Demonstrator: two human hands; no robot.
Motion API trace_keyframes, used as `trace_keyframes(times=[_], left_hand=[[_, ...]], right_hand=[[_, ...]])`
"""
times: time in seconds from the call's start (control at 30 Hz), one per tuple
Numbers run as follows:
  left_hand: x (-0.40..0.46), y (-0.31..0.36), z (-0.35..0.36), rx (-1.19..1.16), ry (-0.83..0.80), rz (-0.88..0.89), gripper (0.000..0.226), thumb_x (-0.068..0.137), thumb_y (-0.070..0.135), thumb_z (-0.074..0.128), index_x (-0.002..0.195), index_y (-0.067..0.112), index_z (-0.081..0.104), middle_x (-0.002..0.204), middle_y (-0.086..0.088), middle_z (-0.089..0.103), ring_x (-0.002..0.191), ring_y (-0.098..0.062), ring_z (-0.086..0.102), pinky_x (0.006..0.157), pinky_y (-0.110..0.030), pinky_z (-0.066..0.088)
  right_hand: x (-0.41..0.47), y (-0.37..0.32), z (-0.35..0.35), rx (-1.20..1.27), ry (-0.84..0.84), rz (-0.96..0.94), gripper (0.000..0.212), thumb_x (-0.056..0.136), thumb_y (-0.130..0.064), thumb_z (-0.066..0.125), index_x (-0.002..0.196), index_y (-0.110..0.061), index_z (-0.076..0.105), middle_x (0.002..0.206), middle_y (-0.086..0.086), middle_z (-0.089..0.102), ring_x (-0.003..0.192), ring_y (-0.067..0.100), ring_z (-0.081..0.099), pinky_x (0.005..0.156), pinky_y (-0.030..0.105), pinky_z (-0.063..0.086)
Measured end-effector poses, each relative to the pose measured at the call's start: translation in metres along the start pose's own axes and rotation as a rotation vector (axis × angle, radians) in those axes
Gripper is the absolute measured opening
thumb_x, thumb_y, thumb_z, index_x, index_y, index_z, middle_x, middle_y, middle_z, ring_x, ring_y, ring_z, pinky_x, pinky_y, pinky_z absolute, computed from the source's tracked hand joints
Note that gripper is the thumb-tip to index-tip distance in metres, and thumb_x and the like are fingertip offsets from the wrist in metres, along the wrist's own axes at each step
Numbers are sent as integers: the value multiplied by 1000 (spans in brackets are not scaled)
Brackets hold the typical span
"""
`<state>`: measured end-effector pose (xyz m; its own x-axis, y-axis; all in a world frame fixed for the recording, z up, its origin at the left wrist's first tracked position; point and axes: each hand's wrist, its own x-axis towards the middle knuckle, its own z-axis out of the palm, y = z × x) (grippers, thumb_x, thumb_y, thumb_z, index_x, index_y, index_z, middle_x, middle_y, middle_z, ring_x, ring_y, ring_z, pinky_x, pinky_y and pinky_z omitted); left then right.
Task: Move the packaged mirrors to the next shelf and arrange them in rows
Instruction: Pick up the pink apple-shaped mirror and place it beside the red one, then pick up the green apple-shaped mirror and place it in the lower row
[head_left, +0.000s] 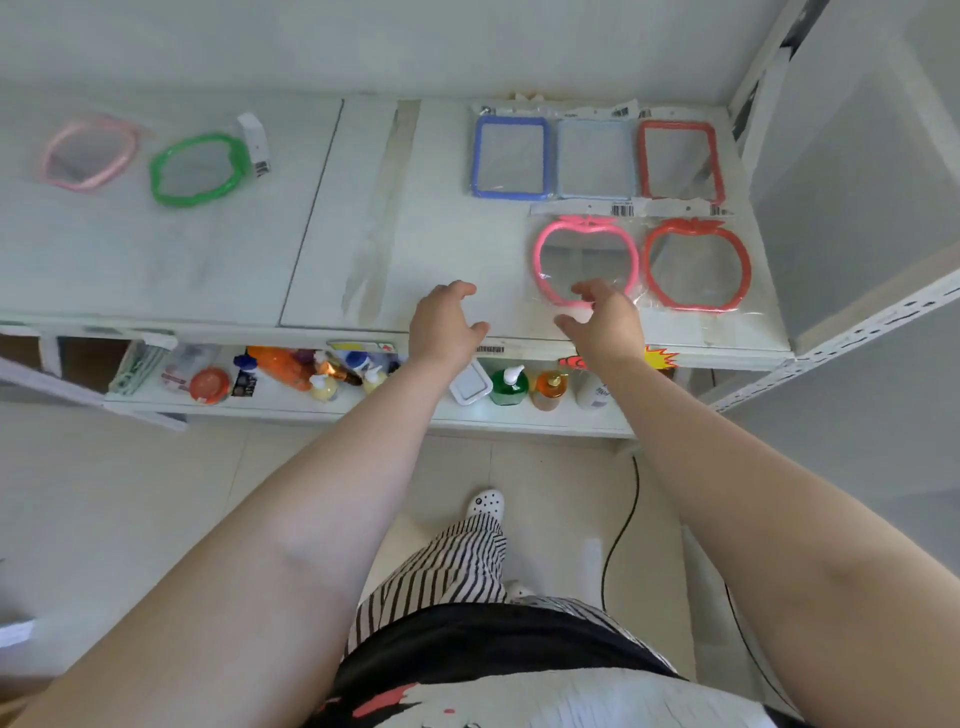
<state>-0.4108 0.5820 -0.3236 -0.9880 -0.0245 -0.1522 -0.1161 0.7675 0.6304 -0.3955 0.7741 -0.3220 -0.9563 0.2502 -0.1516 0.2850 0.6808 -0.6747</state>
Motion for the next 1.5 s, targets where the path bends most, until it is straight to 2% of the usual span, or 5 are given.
trace_keyframes(times=[0.47,0.93,1.1,1.27,1.5], left_hand=[[-127,-146,-97,87,31,-98,48,77,17,69,124,19,60,126,-2,64,118,-23,57,96,-29,45],[-148,-342,-244,89,5,-103,52,74,17,72,125,21,59,125,-3,62,117,-23,58,99,-34,47],[-125,-376,-281,88,18,-118,52,75,16,70,126,20,58,123,-4,64,113,-23,60,94,-29,45],[-91,-400,-311,120,40,-105,50,77,15,68,126,19,58,124,-3,64,117,-24,58,96,-34,48],[-31,-427,-374,127,105,-135,50,82,15,65,130,17,55,133,-2,59,123,-22,54,100,-31,43]], right_hand=[[-119,-84,108,-247,-313,-384,48,82,-24,68,129,-24,55,128,3,58,121,25,49,93,37,47],[-207,-222,263,-238,-319,-310,50,77,-27,74,125,-24,59,121,3,63,113,24,57,92,38,49],[-200,-277,292,-271,-321,-360,43,79,-25,71,121,-26,60,118,3,62,110,24,57,89,40,50],[-165,-320,324,-290,-330,-379,36,78,-20,65,114,-25,62,110,-4,60,110,19,54,74,28,41],[-100,-385,368,-322,-352,-457,47,83,-27,68,127,-27,55,122,-2,58,119,21,50,88,35,46]])
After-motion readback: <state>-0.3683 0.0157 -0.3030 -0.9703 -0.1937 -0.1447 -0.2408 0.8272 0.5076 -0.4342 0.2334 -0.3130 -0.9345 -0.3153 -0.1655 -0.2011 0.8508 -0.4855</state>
